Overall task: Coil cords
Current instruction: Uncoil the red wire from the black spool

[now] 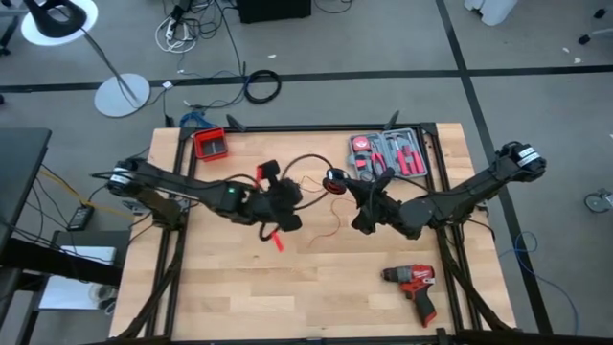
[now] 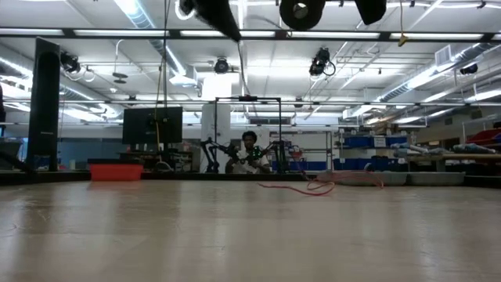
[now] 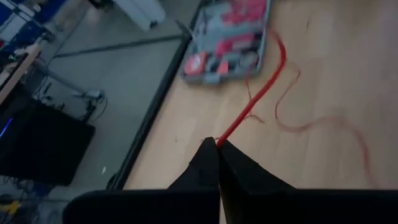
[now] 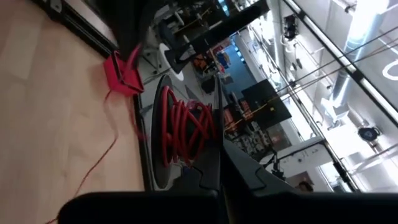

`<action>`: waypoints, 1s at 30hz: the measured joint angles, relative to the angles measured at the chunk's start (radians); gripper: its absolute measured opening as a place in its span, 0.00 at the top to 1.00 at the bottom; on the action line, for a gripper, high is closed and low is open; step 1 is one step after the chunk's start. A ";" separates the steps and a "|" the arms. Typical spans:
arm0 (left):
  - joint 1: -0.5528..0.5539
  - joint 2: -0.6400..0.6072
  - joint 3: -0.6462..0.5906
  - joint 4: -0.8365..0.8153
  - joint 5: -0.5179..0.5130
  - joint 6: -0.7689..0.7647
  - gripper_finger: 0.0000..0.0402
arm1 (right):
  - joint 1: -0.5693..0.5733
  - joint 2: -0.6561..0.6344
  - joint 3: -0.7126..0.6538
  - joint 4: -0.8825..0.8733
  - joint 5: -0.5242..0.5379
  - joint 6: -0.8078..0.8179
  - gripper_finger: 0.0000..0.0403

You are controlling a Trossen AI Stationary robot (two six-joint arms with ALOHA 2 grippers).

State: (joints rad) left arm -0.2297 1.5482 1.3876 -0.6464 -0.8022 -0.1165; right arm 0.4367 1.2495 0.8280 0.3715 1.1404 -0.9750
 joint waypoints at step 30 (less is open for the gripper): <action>-0.079 0.110 0.000 0.262 0.121 0.034 1.00 | -0.097 0.001 0.000 0.113 -0.017 0.090 1.00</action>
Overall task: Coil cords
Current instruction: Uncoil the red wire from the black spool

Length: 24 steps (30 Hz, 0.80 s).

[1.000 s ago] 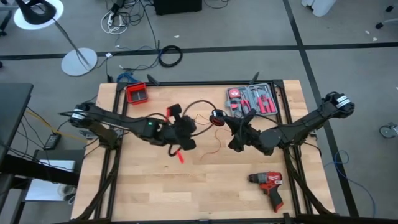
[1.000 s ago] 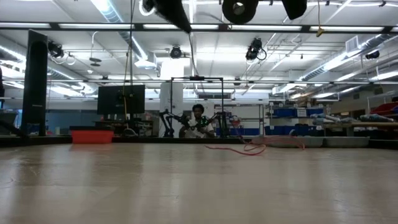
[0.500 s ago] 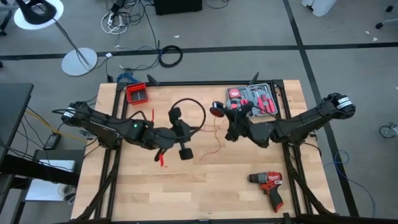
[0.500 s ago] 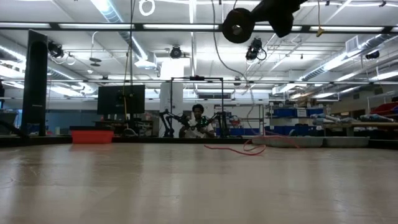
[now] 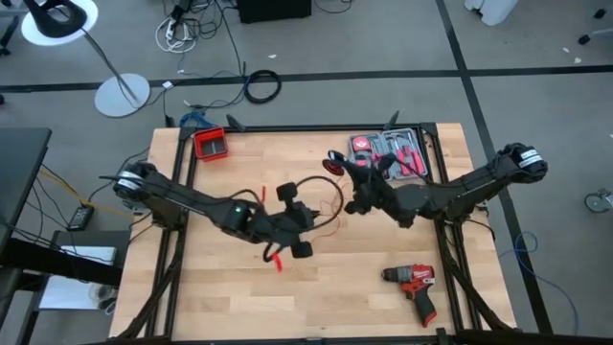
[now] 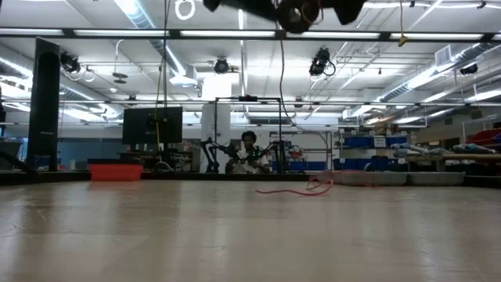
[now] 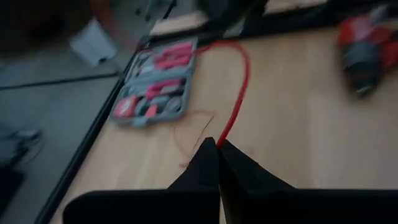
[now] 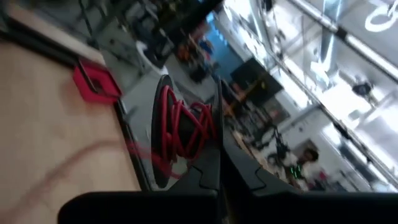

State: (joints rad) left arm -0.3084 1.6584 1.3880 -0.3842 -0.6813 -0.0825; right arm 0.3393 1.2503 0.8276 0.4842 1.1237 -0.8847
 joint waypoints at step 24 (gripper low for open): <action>0.054 -0.170 0.000 -0.226 -0.222 0.003 1.00 | 0.014 0.000 -0.001 -0.291 -0.037 0.192 1.00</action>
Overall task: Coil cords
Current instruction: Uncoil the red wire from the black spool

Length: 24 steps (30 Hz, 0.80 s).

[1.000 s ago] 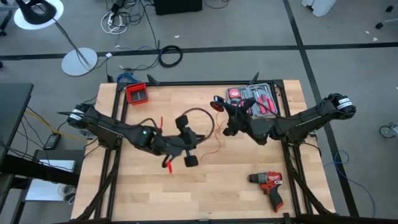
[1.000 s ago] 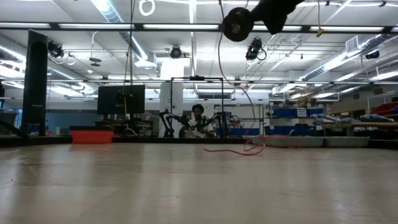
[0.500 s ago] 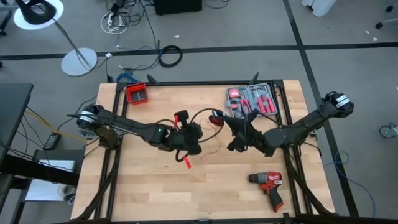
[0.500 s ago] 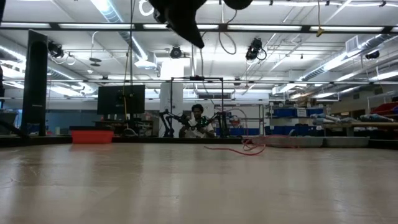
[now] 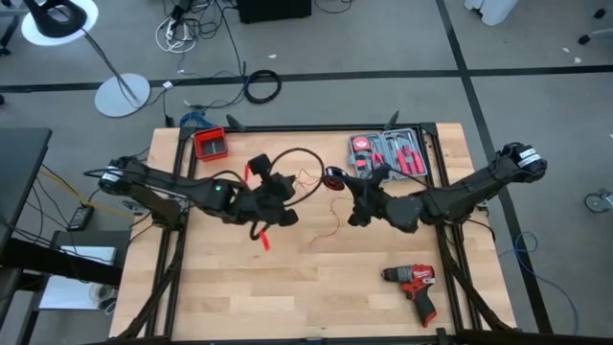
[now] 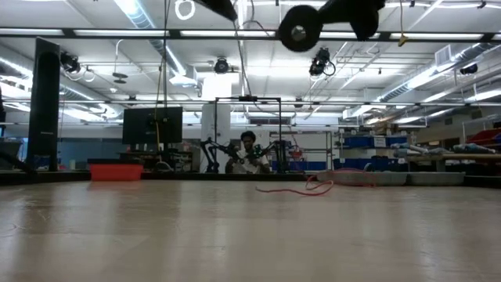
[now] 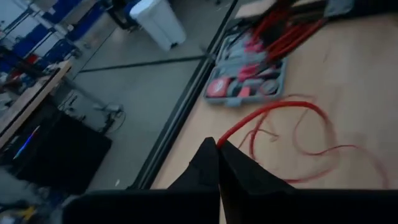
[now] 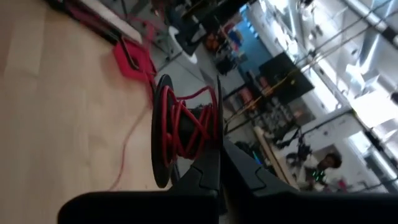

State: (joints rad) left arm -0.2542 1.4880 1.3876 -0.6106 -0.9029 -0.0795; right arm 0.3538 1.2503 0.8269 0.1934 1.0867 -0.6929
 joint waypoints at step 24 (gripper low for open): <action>-0.146 0.047 0.000 0.300 0.321 -0.029 1.00 | -0.193 0.000 0.000 -0.007 0.029 0.038 1.00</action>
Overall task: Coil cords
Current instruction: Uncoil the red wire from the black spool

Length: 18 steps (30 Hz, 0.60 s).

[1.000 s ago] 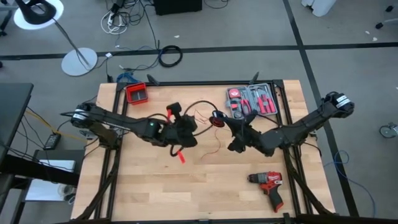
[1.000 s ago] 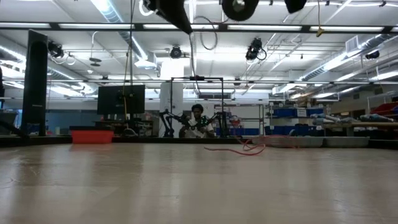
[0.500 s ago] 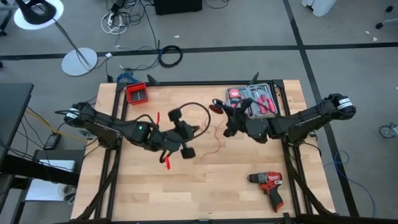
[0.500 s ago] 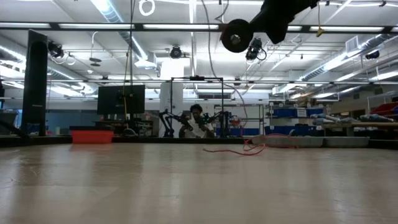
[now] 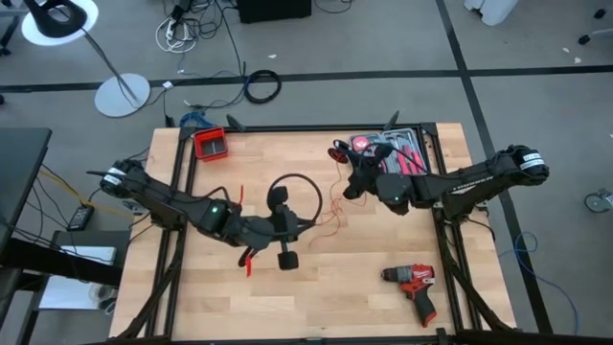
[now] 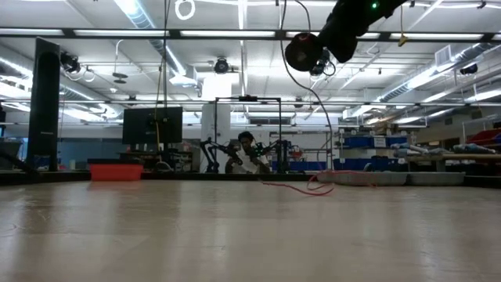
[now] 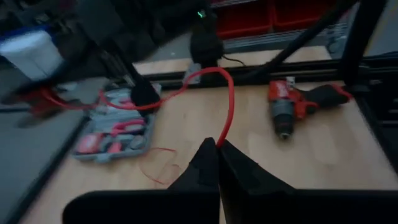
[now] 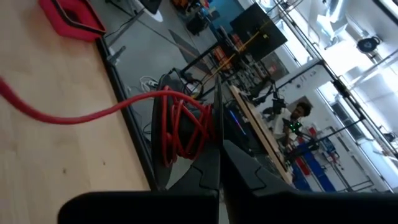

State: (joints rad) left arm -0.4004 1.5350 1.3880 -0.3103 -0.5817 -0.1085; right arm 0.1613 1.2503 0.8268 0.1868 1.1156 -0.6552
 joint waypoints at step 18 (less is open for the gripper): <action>0.008 0.130 -0.001 -0.138 -0.092 -0.010 0.85 | 0.092 -0.009 0.000 0.090 0.041 -0.253 1.00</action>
State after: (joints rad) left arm -0.3923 1.6646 1.3872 -0.4481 -0.6741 -0.1181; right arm 0.2531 1.2415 0.8268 0.2765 1.1570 -0.9087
